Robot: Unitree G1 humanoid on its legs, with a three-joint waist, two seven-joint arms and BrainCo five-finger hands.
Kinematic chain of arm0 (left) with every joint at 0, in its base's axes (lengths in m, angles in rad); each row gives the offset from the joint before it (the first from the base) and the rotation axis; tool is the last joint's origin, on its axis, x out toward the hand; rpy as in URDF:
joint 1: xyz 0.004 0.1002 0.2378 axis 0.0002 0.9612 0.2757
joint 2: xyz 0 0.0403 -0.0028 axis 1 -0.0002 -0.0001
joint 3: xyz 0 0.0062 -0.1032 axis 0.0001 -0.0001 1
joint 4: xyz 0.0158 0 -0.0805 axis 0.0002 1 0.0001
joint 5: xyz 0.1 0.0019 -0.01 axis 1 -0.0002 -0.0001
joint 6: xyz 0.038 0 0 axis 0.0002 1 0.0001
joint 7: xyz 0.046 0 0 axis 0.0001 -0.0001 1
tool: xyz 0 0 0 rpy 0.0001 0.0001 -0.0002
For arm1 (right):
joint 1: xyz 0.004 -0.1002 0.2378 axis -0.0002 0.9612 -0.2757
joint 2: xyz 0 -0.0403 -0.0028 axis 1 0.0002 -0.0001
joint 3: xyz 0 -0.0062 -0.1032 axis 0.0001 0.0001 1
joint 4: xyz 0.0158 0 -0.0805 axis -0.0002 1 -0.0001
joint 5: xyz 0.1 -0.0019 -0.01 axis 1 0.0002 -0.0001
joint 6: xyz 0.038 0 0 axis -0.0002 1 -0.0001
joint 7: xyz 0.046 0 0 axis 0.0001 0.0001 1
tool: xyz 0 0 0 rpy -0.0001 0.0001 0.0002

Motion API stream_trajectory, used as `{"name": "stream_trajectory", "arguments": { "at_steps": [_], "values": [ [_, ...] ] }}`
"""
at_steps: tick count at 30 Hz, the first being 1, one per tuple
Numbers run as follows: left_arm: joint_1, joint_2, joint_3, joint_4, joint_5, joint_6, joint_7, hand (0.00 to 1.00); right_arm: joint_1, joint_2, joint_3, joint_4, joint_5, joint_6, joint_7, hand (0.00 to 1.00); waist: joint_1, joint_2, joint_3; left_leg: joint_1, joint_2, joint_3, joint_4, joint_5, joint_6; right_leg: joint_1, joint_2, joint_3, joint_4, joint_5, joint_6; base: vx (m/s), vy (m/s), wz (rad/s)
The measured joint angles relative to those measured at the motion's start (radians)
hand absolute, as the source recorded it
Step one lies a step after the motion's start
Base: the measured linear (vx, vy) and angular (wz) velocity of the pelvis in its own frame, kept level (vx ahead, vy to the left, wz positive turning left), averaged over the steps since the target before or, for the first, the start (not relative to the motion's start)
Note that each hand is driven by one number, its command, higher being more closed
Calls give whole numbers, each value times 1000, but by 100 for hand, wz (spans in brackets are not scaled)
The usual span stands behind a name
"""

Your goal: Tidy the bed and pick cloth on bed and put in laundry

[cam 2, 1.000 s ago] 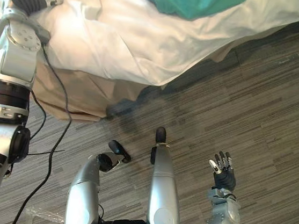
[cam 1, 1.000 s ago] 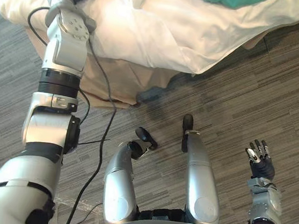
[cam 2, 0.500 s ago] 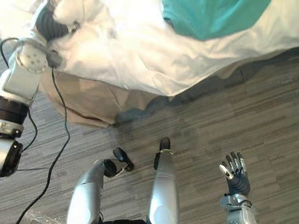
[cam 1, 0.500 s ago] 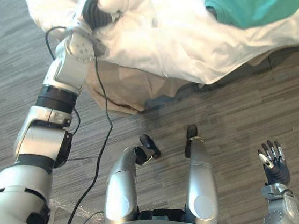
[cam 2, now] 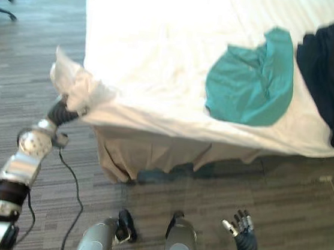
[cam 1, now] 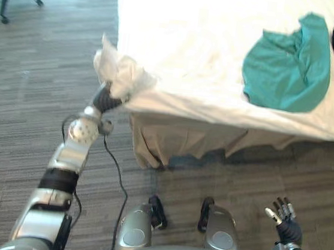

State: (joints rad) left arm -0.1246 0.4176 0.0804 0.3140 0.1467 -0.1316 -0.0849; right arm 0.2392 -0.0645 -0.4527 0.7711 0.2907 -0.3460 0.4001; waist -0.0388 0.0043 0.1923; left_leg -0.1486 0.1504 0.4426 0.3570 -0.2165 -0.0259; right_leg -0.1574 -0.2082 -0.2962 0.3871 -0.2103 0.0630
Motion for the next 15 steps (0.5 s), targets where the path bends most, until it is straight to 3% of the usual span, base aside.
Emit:
{"name": "stream_trajectory", "arguments": {
  "at_steps": [2, 3, 4, 6, 15],
  "values": [
    [107, -49, 28, 17, 2, -12, -3, 0, -1, 12, 38, 0, 0, 51, -26, 0, 9, 5, -27, 24, 2, -20, -11, 2, -4, 57, 6, -34, -39, 2, 3, 98, -47, 26],
    [144, -75, 47, 44, 2, -12, -3, 0, 0, 13, 45, 0, 1, 71, -34, 0, 30, 8, -43, 39, 3, -24, -24, 4, -7, 78, 15, -40, -65, 6, 9, 54, -37, 15],
    [154, -82, 53, 53, 1, -12, -2, 0, 0, 13, 47, 0, 1, 76, -36, 0, 33, 8, -49, 42, 3, -24, -28, 6, -10, 82, 16, -41, -73, 8, 11, 54, -42, 8],
    [220, -127, 121, 160, 0, -13, 1, 0, -3, 13, 56, 5, 18, 119, -55, 0, 49, 15, -91, 52, 3, -42, -61, 19, -18, 116, 33, -65, -134, 31, 12, 64, -42, 15],
    [347, -304, 309, 499, -20, -33, 27, 0, -36, 29, 7, 83, 95, 232, -131, 0, 82, 9, -109, 146, -34, -40, -215, 98, -25, 205, 51, -85, -264, 89, 17, 18, -13, 4]
  ]
}}
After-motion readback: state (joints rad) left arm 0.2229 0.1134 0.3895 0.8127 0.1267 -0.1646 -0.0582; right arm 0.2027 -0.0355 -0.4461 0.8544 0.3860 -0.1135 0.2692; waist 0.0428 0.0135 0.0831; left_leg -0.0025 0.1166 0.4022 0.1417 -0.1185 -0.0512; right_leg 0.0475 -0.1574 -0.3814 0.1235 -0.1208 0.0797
